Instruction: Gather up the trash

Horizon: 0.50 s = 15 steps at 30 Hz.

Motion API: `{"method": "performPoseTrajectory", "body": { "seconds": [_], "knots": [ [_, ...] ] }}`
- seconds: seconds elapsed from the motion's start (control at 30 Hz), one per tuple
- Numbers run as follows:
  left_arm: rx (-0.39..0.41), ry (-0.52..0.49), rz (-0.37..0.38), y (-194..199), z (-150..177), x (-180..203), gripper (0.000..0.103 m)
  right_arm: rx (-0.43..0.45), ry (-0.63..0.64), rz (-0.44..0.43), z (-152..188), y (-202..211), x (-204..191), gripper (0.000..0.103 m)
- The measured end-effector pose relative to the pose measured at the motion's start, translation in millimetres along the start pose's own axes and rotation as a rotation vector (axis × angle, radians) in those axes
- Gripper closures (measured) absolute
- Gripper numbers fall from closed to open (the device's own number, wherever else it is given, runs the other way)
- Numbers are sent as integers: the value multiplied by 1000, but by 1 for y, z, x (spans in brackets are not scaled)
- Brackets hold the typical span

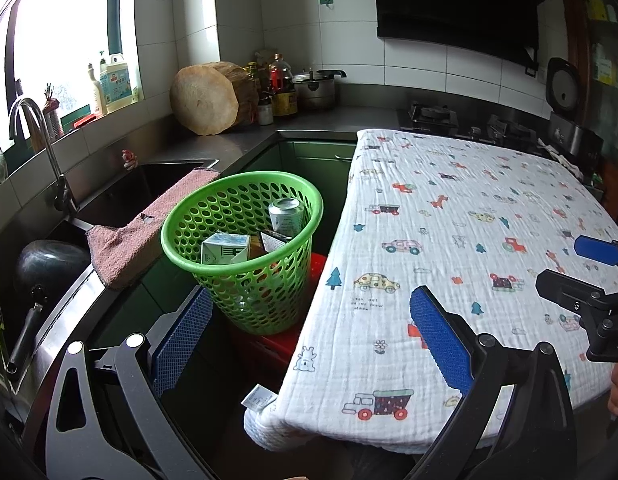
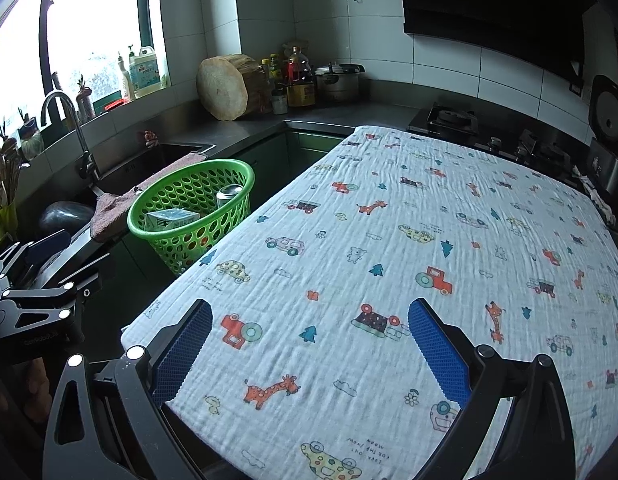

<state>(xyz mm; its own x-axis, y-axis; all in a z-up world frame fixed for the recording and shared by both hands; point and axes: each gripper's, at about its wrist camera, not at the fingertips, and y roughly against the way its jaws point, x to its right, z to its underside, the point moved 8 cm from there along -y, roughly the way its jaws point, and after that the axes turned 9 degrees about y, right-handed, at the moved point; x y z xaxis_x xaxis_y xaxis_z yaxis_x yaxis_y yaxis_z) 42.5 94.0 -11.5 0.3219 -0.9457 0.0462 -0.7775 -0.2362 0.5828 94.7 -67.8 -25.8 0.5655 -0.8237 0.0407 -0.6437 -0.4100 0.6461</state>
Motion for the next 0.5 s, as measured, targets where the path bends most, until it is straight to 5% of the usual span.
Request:
{"method": "performPoseTrajectory", "body": {
  "seconds": [0.5],
  "knots": [
    [-4,-3,-2,-2,4,3,5,-4,-8,0,2,-1,2,8]
  ]
}}
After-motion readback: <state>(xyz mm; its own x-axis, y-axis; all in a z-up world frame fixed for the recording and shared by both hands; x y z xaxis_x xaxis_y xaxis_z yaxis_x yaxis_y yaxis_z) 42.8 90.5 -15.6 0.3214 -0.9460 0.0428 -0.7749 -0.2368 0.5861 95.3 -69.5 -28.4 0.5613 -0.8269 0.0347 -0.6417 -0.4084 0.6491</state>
